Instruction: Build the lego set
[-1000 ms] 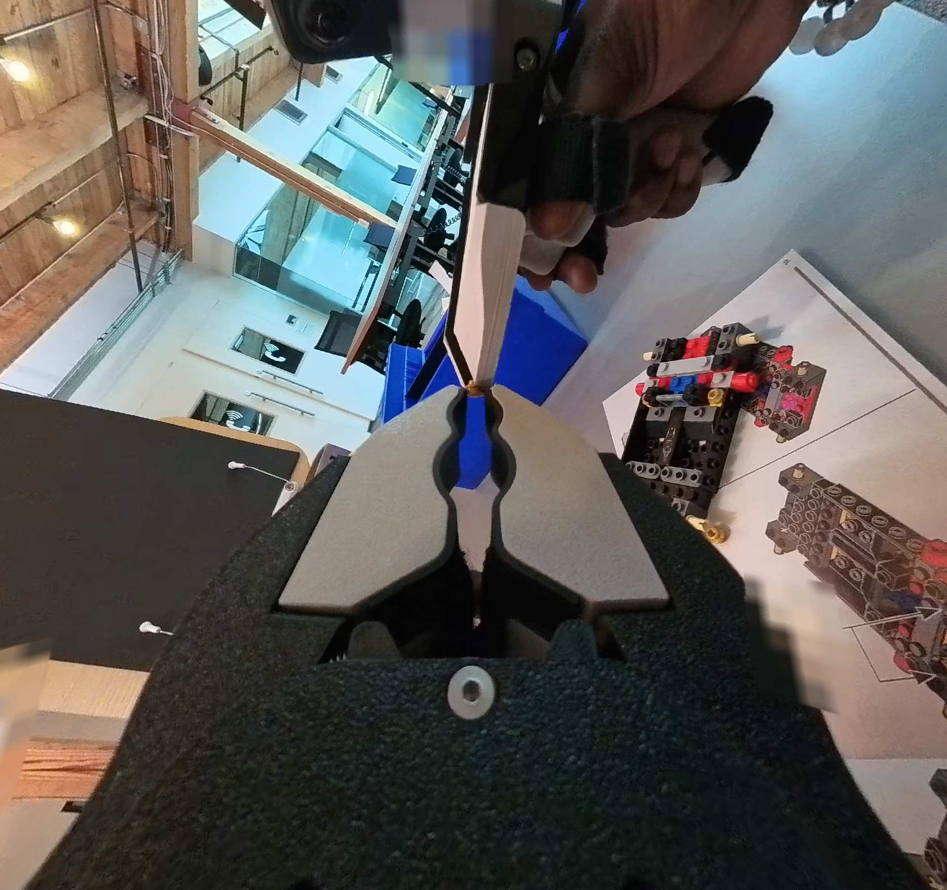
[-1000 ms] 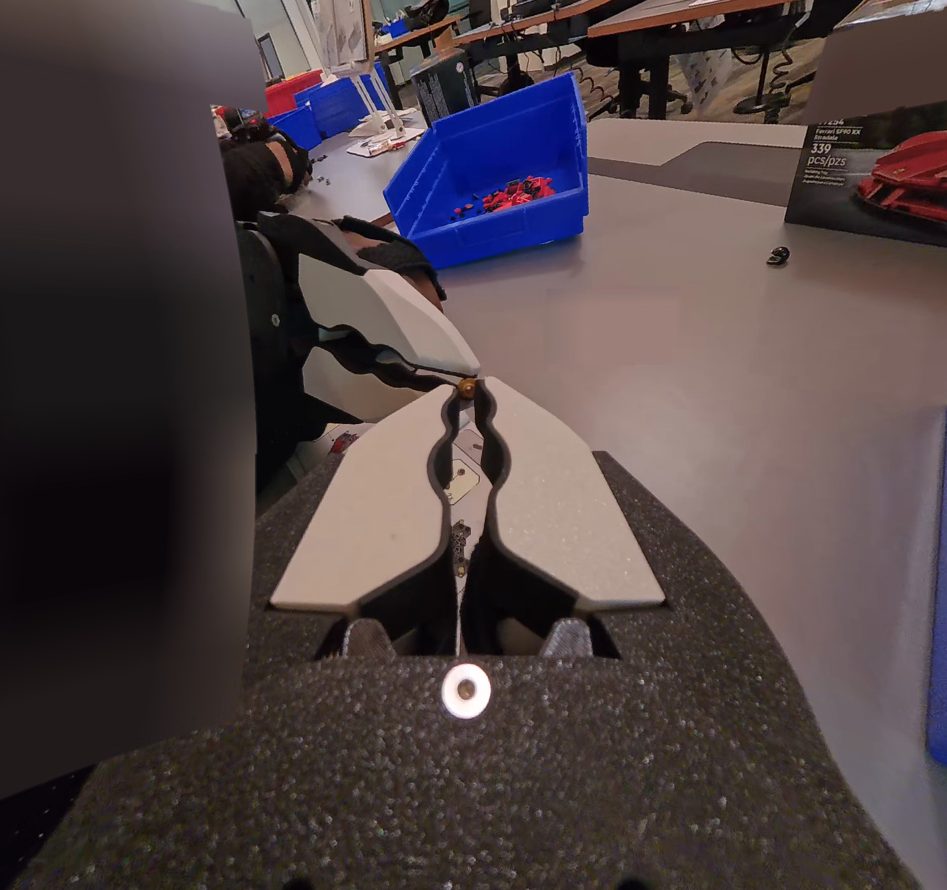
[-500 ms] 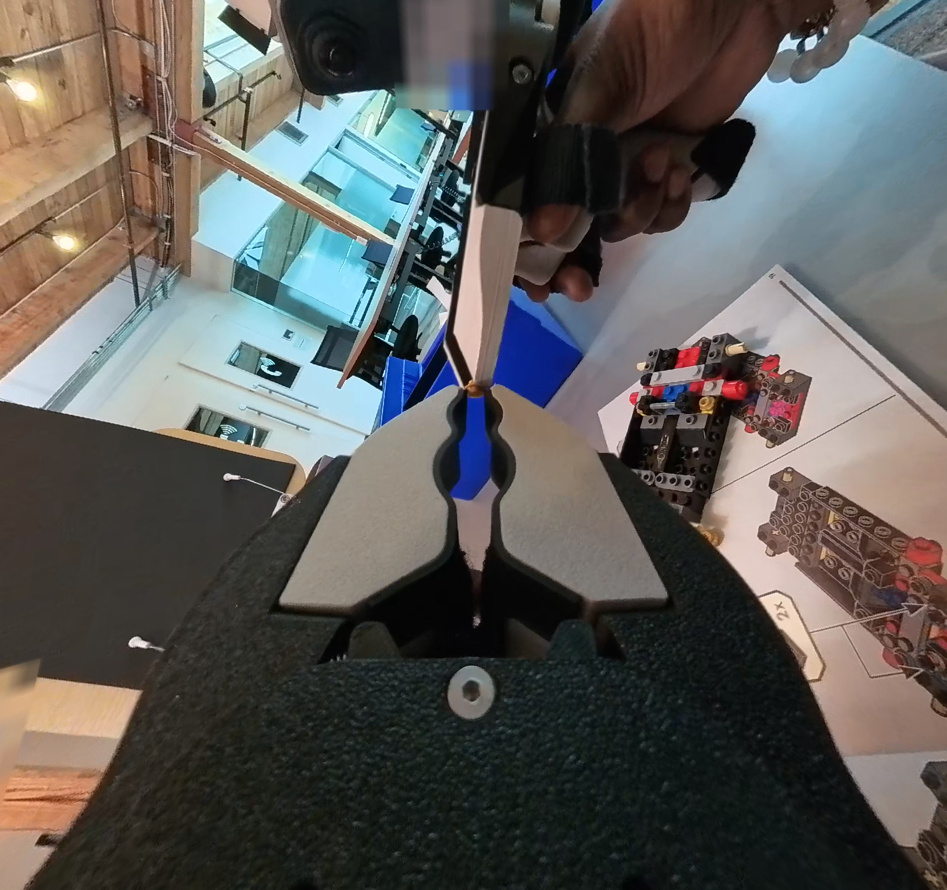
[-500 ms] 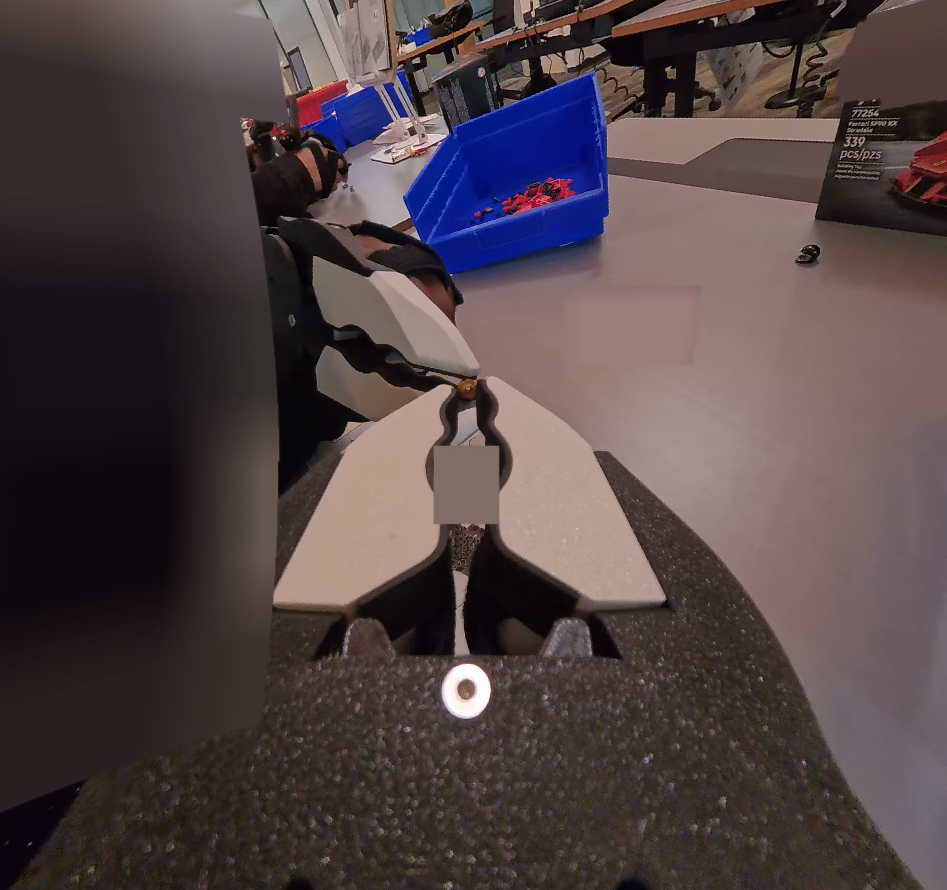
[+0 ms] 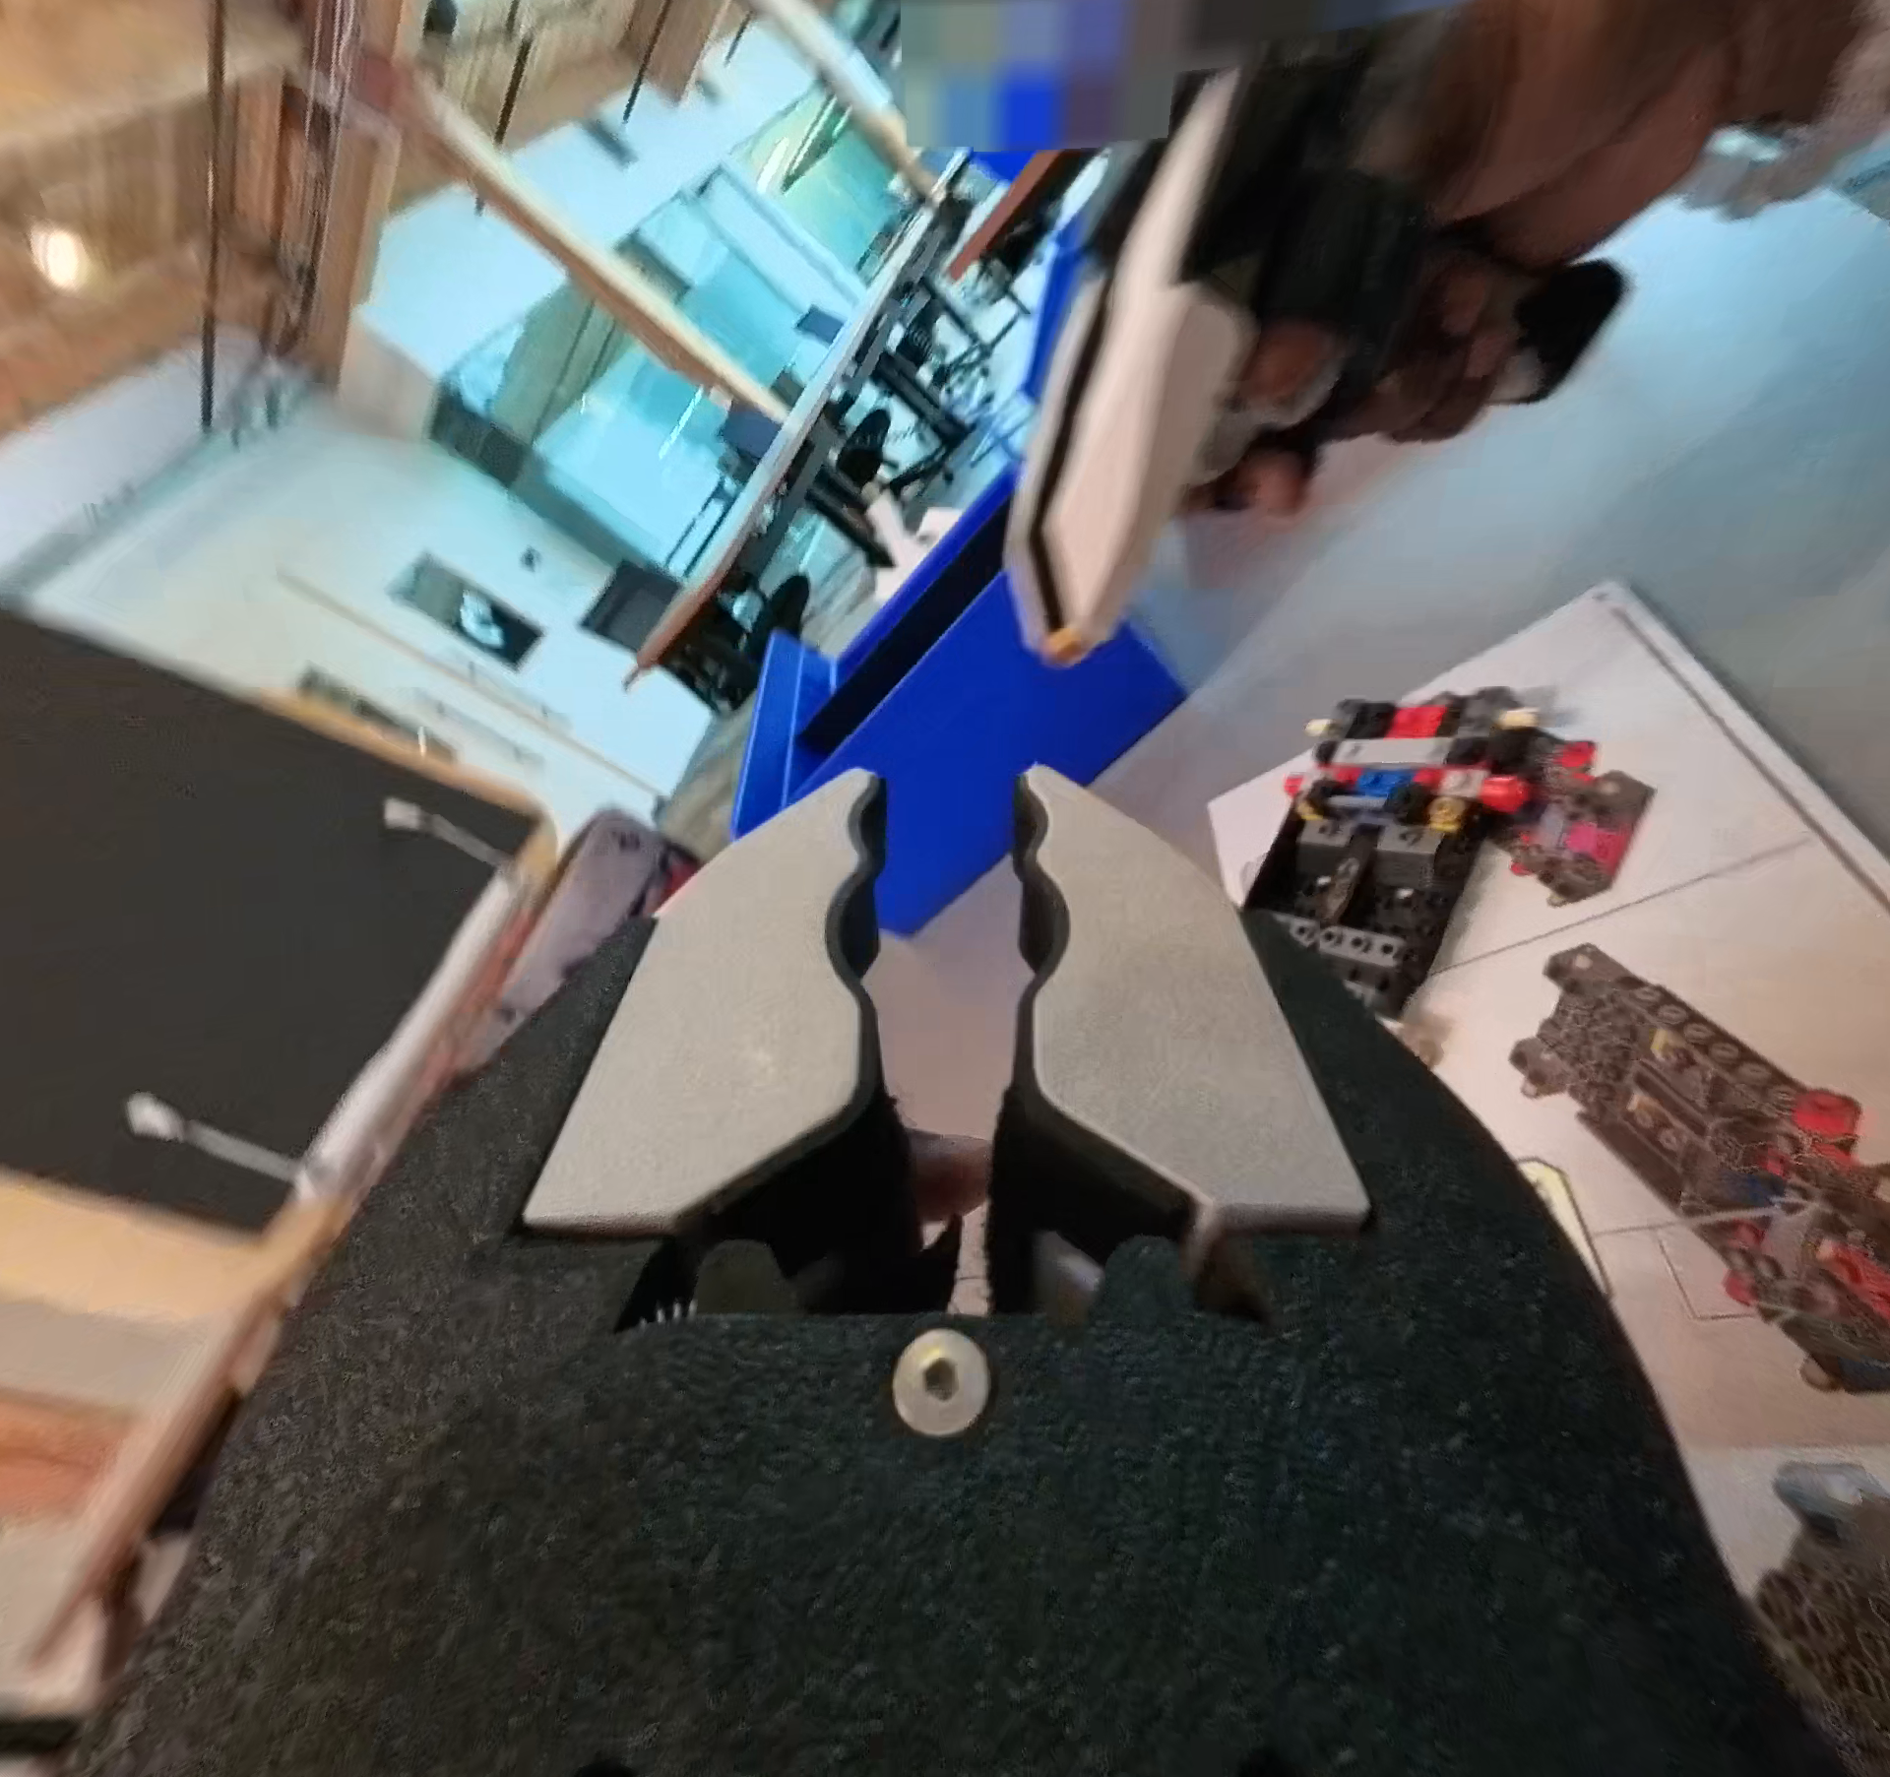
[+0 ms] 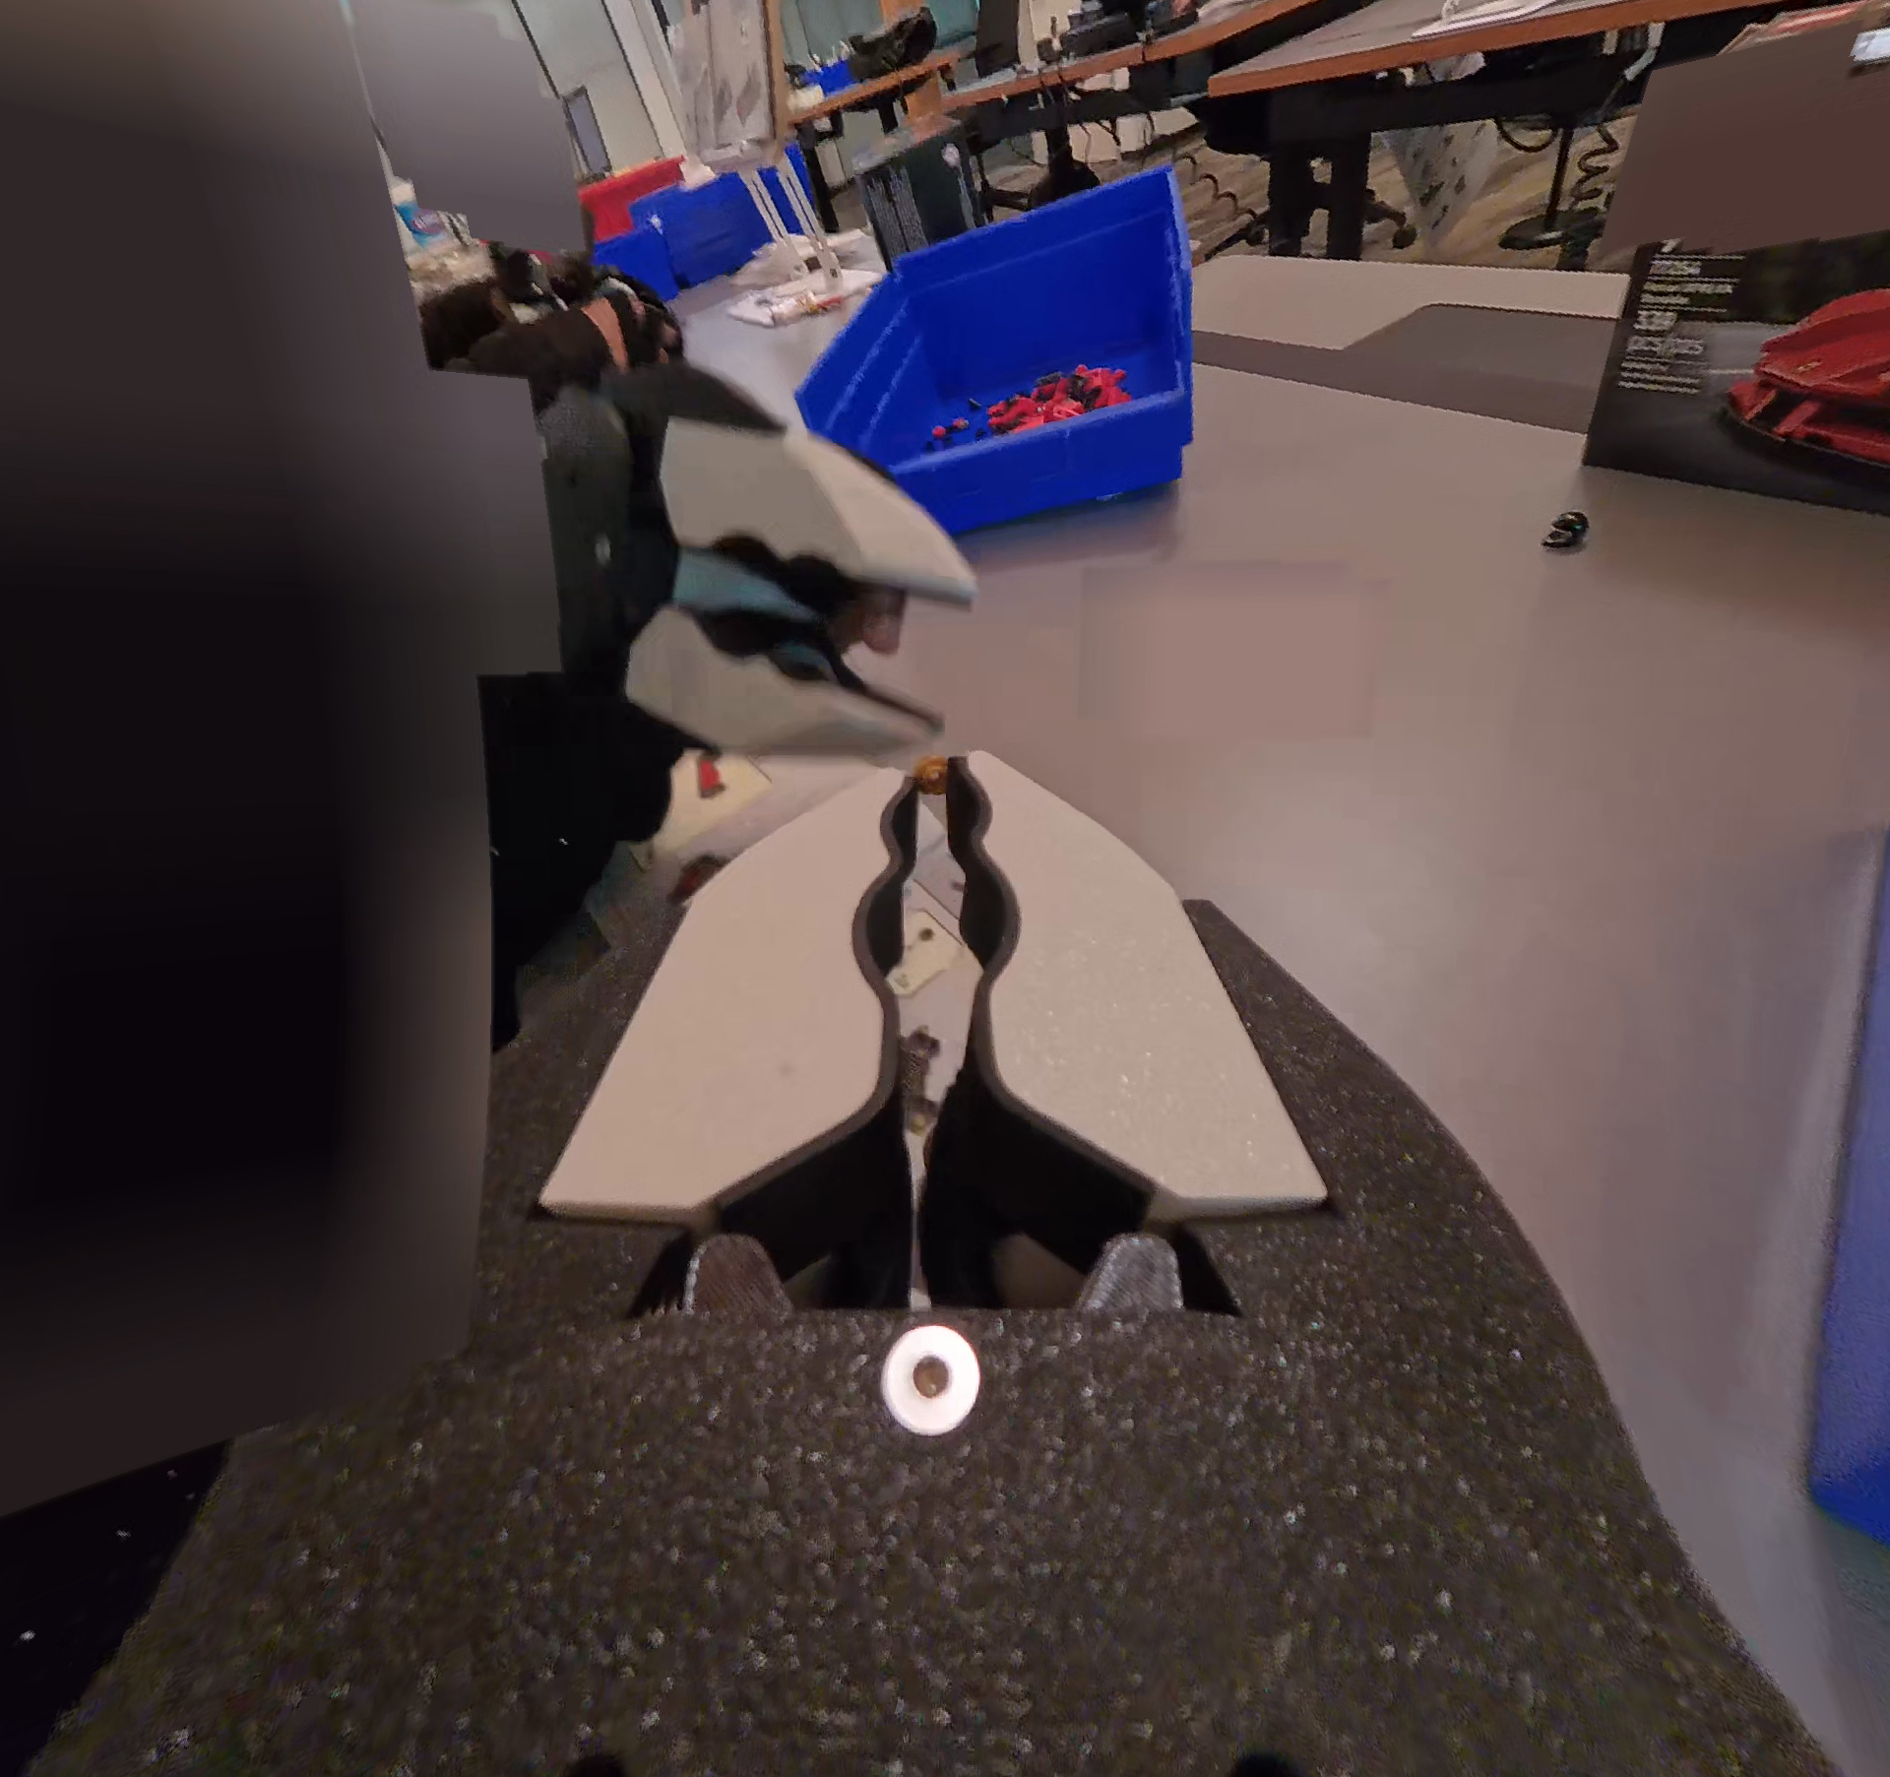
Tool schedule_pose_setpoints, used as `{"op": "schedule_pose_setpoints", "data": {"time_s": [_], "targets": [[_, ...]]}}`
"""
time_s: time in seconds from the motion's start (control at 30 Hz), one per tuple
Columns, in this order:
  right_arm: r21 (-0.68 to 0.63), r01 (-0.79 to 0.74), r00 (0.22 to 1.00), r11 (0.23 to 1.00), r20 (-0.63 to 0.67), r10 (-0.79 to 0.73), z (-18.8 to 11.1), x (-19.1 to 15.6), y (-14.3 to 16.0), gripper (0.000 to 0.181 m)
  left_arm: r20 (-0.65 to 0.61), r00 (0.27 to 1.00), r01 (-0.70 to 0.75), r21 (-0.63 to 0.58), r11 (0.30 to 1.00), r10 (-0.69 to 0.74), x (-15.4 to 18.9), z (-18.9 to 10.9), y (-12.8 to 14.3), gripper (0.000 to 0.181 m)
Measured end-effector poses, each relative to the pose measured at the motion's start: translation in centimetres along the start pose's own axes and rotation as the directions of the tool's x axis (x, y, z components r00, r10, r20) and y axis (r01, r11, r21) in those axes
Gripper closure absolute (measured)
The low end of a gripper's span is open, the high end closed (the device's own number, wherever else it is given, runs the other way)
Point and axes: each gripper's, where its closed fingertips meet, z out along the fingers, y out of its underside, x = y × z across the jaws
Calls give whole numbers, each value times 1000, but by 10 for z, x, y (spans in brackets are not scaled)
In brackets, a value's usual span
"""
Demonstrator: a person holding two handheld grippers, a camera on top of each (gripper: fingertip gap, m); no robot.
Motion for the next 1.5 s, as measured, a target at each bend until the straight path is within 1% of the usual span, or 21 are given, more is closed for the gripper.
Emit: {"op": "schedule_pose_setpoints", "data": {"time_s": [0.03,0.07,0.13,0.2,0.3,0.33,0.4,0.5,0.6,0.7,0.8,1.0,1.5], "targets": [[-23,19,1000,1000,-19,-20,-2,3,3,176,30,996,90,-38,995,-89,-11,-4,10,159],[-49,41,999,998,-30,-43,-4,4,7,176,48,979,202,-89,975,-198,-20,-9,24,161],[-115,77,995,990,-50,-84,-6,6,18,176,62,918,397,-200,896,-392,-27,-20,51,166],[-180,113,991,977,-53,-125,-7,6,31,176,78,848,523,-285,803,-524,-25,-29,71,169],[-266,147,987,953,-25,-159,-5,1,51,176,61,769,608,-376,699,-636,-13,-37,85,171],[-280,149,986,948,-27,-163,-4,0,54,176,42,745,624,-398,673,-666,-8,-38,86,172],[-286,149,987,947,-16,-160,-2,-2,58,176,22,712,645,-415,642,-702,-2,-38,86,172],[-278,130,991,952,-5,-137,1,-2,59,176,29,701,645,-453,616,-713,4,-38,93,172],[-291,124,992,948,1,-130,3,-1,62,176,38,707,626,-499,599,-706,11,-38,103,172],[-320,129,991,939,5,-135,4,0,68,176,19,695,628,-504,593,-719,15,-36,102,172],[-343,132,990,930,4,-139,4,2,72,176,10,700,617,-511,598,-714,18,-35,104,172],[-366,124,991,922,-10,-137,-2,7,77,176,17,691,623,-523,582,-723,20,-36,109,172],[-395,132,986,909,-42,-161,-10,12,82,176,-13,701,601,-528,600,-713,24,-33,107,172]]}}
